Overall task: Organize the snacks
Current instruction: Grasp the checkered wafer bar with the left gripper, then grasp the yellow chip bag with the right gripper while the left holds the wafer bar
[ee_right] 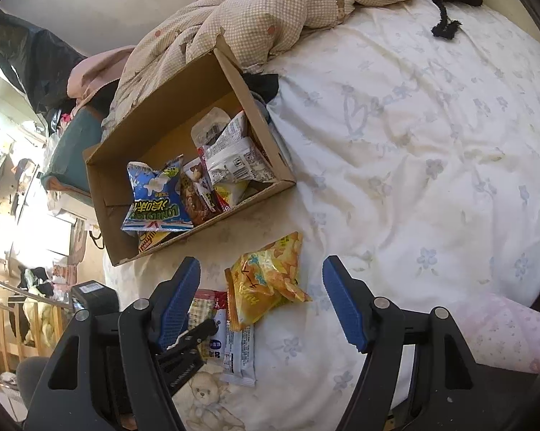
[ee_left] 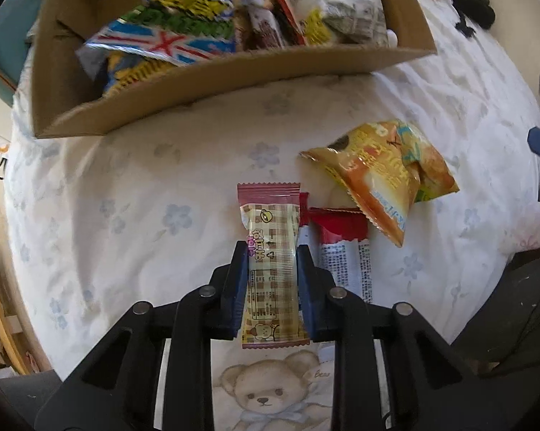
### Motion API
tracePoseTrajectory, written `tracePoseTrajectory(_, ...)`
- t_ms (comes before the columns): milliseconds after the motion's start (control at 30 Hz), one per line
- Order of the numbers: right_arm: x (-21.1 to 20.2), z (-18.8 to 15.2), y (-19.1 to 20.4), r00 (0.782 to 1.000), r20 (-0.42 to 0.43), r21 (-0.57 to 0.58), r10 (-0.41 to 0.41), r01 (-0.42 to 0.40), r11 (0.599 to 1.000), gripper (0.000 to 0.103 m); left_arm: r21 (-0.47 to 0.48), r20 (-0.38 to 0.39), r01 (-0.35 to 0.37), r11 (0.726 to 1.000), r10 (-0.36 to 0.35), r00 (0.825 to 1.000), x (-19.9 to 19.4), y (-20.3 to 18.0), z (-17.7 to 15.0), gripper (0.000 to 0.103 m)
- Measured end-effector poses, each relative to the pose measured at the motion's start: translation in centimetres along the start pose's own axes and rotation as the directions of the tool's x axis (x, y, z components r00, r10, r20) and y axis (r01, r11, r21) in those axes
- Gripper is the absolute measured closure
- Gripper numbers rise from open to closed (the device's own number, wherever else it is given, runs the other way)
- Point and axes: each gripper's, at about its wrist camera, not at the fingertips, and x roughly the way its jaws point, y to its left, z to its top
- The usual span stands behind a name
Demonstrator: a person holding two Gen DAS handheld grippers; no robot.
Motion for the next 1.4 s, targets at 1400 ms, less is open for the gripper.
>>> tracePoseTrajectory(1400, 14.6, -1.2, 2.6, 0.921, -0.333, -0.165, -0.203, 0.155, 0.974, 0.041, -0.294, 0.171, 0.082, 0.952, -0.032, 0.985, -7.1, 8.0, 0.7, 0.081)
